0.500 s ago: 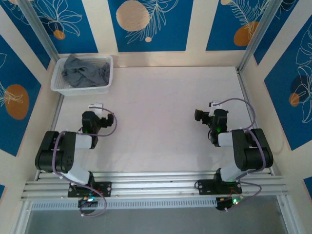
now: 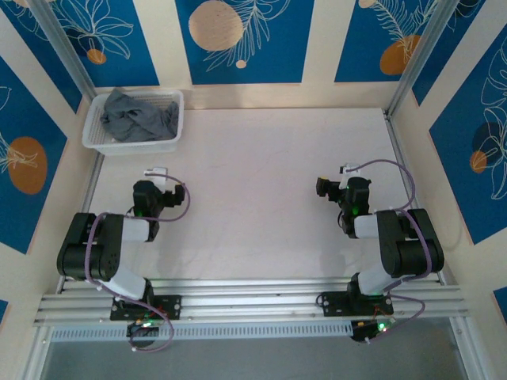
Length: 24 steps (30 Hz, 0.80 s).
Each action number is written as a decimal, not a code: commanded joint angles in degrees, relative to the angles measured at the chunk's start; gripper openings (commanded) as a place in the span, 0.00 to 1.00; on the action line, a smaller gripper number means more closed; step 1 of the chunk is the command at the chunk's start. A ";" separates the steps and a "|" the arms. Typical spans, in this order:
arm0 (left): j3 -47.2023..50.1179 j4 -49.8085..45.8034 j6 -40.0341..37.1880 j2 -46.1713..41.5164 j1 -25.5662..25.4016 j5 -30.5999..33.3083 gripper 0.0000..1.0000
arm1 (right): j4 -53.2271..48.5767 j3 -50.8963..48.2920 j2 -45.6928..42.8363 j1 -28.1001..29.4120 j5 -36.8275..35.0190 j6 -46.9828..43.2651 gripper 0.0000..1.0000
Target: Fold the inside-out t-shirt
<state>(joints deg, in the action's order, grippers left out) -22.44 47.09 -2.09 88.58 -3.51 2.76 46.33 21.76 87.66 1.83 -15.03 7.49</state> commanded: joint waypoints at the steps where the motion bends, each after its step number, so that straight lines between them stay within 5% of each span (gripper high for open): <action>1: -1.11 -0.51 -0.64 -0.68 -0.07 -1.71 0.99 | 2.43 0.78 -0.38 0.04 -0.89 0.37 0.99; 6: -1.33 -3.93 -2.27 -4.82 -0.37 -4.52 0.99 | -4.18 1.46 -7.01 1.01 -1.55 -0.49 0.99; 9: -3.40 -15.57 -1.94 -14.59 -1.47 -3.91 0.99 | -33.31 9.77 -20.48 3.88 -8.62 9.78 0.99; 14: -15.69 -36.35 12.29 -24.19 -2.12 3.74 0.99 | -58.38 21.23 -29.30 8.24 4.66 24.22 0.99; 19: -42.43 -62.47 25.22 -10.94 0.35 5.50 0.99 | -72.86 33.71 -22.68 17.40 18.93 26.79 0.99; 24: -65.66 -71.33 31.68 10.25 5.52 3.67 0.96 | -79.77 40.27 -16.96 26.54 15.80 27.68 0.99</action>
<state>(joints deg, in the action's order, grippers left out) -80.36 -9.32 22.04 89.36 -0.51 5.82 -22.37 59.96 69.93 25.43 -1.21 32.49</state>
